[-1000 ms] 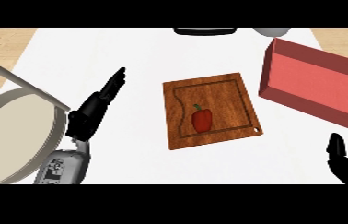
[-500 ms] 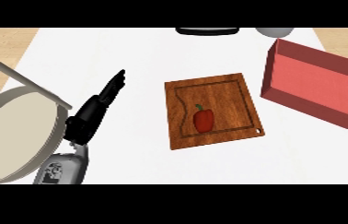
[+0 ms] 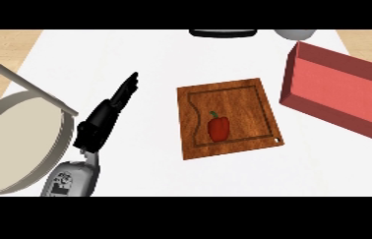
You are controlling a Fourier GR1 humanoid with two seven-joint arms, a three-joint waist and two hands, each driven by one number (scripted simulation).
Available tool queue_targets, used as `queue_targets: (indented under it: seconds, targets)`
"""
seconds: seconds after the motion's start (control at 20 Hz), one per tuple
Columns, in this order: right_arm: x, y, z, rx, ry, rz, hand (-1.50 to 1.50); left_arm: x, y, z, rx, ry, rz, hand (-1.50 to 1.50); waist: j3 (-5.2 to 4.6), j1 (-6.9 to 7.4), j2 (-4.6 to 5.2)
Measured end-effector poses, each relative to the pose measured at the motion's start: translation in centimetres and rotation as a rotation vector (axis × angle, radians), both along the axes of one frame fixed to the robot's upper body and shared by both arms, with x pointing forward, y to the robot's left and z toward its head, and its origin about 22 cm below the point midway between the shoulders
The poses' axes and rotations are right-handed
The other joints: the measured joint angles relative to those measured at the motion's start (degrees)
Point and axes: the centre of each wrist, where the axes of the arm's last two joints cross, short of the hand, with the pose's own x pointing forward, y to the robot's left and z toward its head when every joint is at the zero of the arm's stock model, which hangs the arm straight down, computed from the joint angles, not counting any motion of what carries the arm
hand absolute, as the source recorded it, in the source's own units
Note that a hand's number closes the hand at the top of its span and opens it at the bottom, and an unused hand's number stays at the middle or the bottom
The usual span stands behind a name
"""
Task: Pick the tomato from the cutting board and place it in the cardboard box
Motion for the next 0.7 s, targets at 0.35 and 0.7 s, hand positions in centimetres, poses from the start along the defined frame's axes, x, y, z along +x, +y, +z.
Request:
queue_targets:
  seconds: [0.35,0.7]
  targets:
    - [4.7,-2.7,0.1,0.013,0.0,-0.046,1.5,-0.1,-0.3,0.1,-0.002,0.004,-0.011,0.0,0.01,0.24,0.07]
    - [8.6,-4.7,-2.0,-0.052,0.048,-0.086,1.5,0.1,-0.1,-0.2,-0.004,0.001,-0.012,0.0,0.02,0.4,0.15]
